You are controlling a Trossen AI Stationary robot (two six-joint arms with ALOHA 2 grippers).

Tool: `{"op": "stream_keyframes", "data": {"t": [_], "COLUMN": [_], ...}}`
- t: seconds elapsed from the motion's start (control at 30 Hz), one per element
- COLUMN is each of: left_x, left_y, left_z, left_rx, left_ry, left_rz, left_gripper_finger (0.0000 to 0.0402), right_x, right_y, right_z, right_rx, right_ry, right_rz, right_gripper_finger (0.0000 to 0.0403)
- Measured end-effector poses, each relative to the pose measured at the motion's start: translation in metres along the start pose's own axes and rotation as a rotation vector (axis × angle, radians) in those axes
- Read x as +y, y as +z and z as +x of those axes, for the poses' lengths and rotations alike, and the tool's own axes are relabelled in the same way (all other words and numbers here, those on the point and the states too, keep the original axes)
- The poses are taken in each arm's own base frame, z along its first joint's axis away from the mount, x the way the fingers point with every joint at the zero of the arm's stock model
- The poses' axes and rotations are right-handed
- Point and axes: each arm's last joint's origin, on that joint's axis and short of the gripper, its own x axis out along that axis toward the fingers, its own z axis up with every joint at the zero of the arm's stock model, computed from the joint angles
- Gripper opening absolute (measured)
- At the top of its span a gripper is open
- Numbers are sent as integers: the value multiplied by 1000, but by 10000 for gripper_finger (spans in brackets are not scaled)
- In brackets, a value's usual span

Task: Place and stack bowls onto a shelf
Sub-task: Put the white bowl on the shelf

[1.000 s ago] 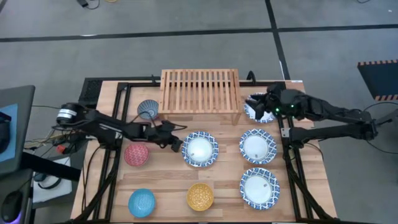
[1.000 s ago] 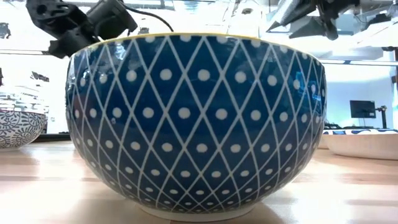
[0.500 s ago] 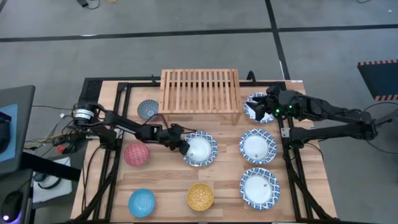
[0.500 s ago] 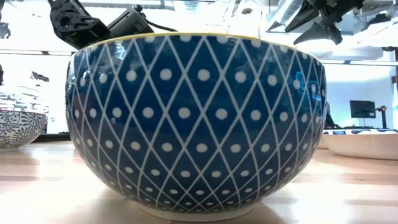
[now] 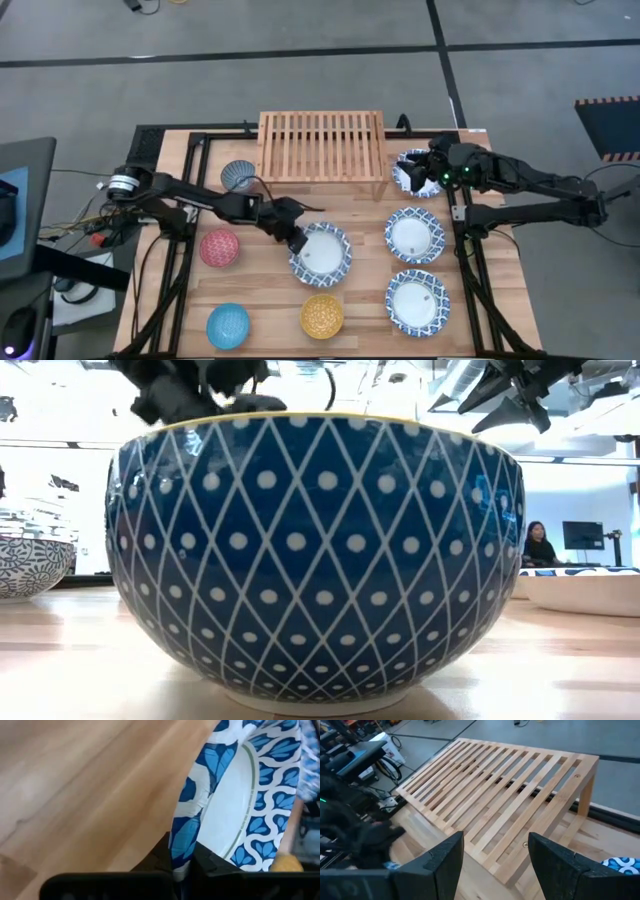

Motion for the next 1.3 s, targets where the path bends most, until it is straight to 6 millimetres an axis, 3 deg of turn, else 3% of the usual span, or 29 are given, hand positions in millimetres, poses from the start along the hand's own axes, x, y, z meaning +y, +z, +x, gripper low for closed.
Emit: {"op": "stream_keyframes", "data": {"t": [0.13, 0.3, 0.43, 0.53, 0.83, 0.97, 1.3], "left_x": [-20, -33, -28, -12, 64, 92, 90], "left_y": [23, 71, 115, 140, 191, 200, 201], "left_z": [-36, -90, -129, -146, -160, -154, -146], "left_rx": [-33, -221, -391, -439, -487, -445, -402], "left_ry": [27, 72, 125, 203, 333, 317, 255], "left_rz": [83, 141, 142, 103, -161, -282, -265], "left_gripper_finger": [2, 2, 2, 2, 2, 2, 25], "right_x": [1, 1, 1, 1, 5, 7, 12], "right_y": [0, 0, 0, 0, 4, 3, -1], "right_z": [0, 0, 0, 0, 4, 9, 24], "right_rx": [12, 6, 8, 7, -27, -16, 21], "right_ry": [19, 22, 20, 21, 47, 40, 22], "right_rz": [1, 12, 22, 43, 93, 100, 88], "right_gripper_finger": [249, 249, 249, 249, 249, 249, 249]}}
